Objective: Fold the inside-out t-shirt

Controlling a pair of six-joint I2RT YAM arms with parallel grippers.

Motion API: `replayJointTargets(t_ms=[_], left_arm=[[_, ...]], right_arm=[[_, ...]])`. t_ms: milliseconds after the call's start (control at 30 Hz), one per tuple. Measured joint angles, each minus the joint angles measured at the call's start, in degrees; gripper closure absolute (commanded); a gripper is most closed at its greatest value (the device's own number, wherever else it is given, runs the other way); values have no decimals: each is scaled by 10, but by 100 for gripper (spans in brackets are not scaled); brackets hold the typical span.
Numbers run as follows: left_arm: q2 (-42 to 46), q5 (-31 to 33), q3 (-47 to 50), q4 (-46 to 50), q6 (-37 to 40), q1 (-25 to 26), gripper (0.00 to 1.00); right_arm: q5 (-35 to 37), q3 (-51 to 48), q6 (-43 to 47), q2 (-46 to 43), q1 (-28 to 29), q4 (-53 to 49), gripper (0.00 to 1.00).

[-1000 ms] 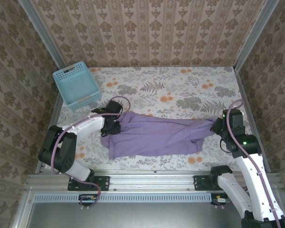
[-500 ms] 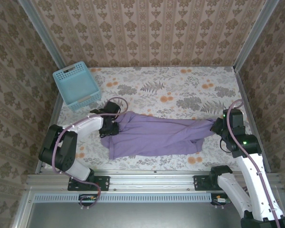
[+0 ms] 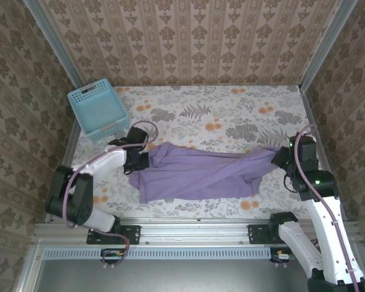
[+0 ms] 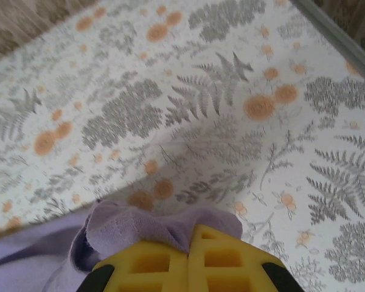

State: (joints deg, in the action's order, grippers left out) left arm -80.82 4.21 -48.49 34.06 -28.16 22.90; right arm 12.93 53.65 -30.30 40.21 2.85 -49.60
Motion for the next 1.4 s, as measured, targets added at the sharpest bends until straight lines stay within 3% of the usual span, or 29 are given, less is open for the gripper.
replayJointTargets(t_ms=[267, 533, 733, 933, 1133, 1267, 1400], left_arm=[[309, -21, -111, -3, 17, -69, 100], [477, -32, -193, -60, 26, -84, 100], [458, -20, -164, -57, 27, -84, 100], [400, 8, -53, 4, 10, -95, 100], [379, -5, 46, 35, -21, -160, 100], [377, -49, 61, 26, -32, -200, 100], [378, -85, 24, 19, -33, -209, 100]], right_arm=[[-8, 193, 24, 44, -4, 4, 100], [-58, 381, 42, 63, -5, 48, 100], [-131, 364, 60, 44, -5, 94, 100], [-218, 121, 40, 34, -5, 119, 100], [-228, -46, 22, 78, -6, 87, 100], [-220, -42, 18, 80, -14, 77, 100], [-198, 65, 19, 81, -20, 61, 100]])
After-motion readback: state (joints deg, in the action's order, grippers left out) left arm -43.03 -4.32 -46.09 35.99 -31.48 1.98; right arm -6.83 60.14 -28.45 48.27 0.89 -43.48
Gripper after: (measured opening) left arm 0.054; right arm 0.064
